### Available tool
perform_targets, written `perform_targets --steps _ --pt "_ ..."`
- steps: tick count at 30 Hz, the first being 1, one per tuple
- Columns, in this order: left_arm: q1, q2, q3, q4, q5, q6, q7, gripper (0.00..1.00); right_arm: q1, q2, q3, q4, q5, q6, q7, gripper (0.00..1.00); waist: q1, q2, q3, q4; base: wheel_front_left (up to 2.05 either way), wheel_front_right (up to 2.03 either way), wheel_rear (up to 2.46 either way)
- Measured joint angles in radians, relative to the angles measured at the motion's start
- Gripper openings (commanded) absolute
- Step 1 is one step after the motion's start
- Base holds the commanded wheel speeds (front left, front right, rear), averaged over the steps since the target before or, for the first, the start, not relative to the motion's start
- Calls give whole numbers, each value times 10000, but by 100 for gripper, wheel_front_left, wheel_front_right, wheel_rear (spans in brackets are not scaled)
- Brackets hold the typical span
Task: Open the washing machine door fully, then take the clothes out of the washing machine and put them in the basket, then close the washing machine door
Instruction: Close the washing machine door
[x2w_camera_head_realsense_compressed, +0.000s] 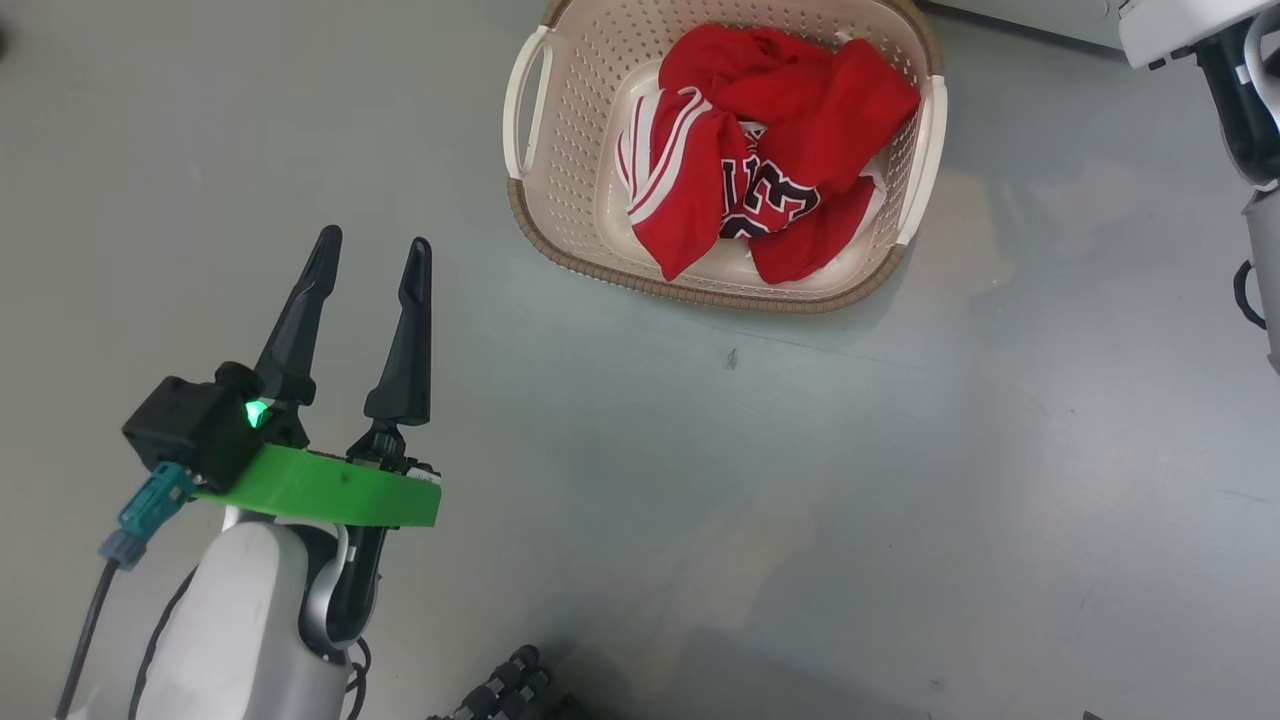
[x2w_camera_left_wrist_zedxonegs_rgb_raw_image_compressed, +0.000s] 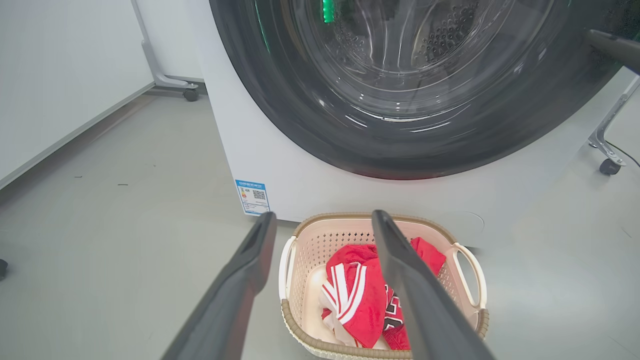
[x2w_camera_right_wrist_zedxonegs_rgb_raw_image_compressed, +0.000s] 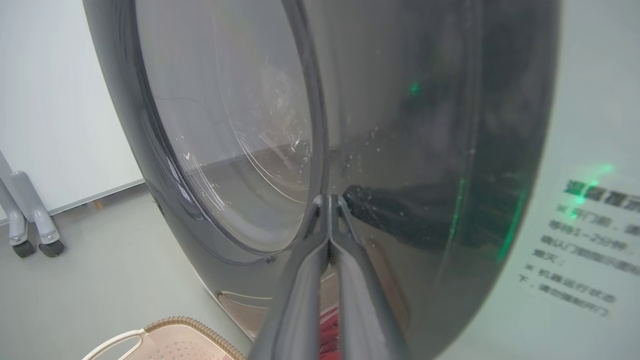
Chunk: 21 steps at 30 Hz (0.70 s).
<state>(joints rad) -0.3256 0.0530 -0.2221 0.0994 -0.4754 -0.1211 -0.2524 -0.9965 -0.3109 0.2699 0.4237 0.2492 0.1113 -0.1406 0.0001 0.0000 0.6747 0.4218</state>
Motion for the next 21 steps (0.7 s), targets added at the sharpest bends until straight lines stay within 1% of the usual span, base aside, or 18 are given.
perform_targets --steps 3,7,11,17,19,21 --pt "-45 -10 -52 35 0 0 -2 100 -87 12 -4 94 -31 -19 -65 0 -1 0 40 16 0 0 0" --pt "-94 -15 -71 61 -2 0 -2 100 -186 153 -58 249 -33 -217 -251 0 -1 0 84 38 0 0 0" --pt "-210 -25 -69 157 -2 0 -42 100 -201 196 -67 453 -50 -221 -512 0 -1 0 58 46 0 0 0" --pt "-238 -31 -81 332 6 0 -42 100 -127 268 -59 988 -48 -274 -731 0 -1 0 -238 12 0 0 0" --pt "-238 -33 -42 366 6 0 -42 100 60 267 -69 1091 -36 -347 -865 0 -1 0 -387 -14 0 0 0" --pt "-238 -31 -56 424 29 0 -42 100 307 263 -94 1227 -25 -351 -938 0 0 0 -557 -52 0 0 0"
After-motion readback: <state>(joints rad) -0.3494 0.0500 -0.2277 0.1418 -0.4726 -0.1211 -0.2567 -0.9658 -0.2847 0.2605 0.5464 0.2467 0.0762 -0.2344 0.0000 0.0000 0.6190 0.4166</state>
